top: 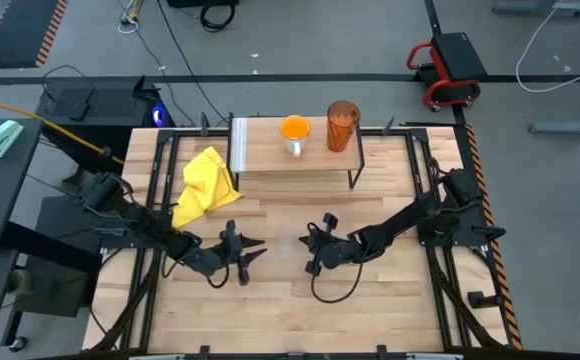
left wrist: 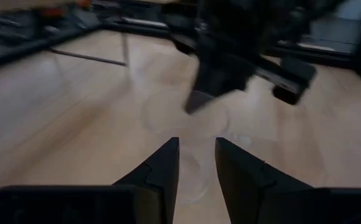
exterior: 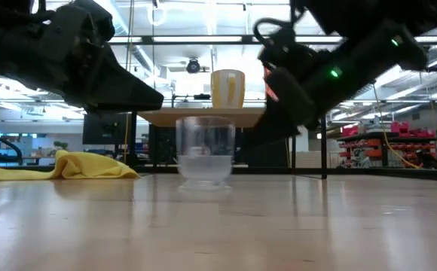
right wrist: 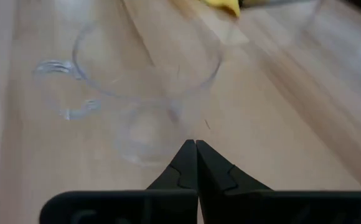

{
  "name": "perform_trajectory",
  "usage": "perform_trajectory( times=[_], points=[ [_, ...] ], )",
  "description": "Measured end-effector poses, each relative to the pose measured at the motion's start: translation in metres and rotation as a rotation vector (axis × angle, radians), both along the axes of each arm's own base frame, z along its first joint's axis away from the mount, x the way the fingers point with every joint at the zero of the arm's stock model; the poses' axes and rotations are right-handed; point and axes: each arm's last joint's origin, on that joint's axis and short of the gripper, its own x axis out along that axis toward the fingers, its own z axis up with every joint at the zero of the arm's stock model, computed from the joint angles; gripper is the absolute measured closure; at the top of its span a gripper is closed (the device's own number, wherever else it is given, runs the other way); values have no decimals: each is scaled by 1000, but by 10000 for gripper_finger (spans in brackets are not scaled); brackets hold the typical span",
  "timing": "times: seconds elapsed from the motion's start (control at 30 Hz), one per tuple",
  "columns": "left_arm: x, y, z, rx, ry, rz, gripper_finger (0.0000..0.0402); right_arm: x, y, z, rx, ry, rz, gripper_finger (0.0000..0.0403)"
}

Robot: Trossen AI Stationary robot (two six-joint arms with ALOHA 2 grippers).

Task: Stack small to large cups/mugs on shelf
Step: Put the transparent mug on the shelf

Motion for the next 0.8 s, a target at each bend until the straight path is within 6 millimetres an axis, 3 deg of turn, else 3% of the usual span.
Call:
perform_trajectory(
  times=[0.2, 0.47, 0.8],
  points=[
    [-1, -5, -3, -69, 33, -130, 284, 11, 3, 14, -47, 63, 13, 403],
    [-15, -22, -8, -21, 39, -94, 291, 6, 5, 9, -46, 98, 1, 402],
    [-18, -34, -50, -11, 38, -32, 284, -7, 31, 10, -93, 106, 42, 399]
  ],
)
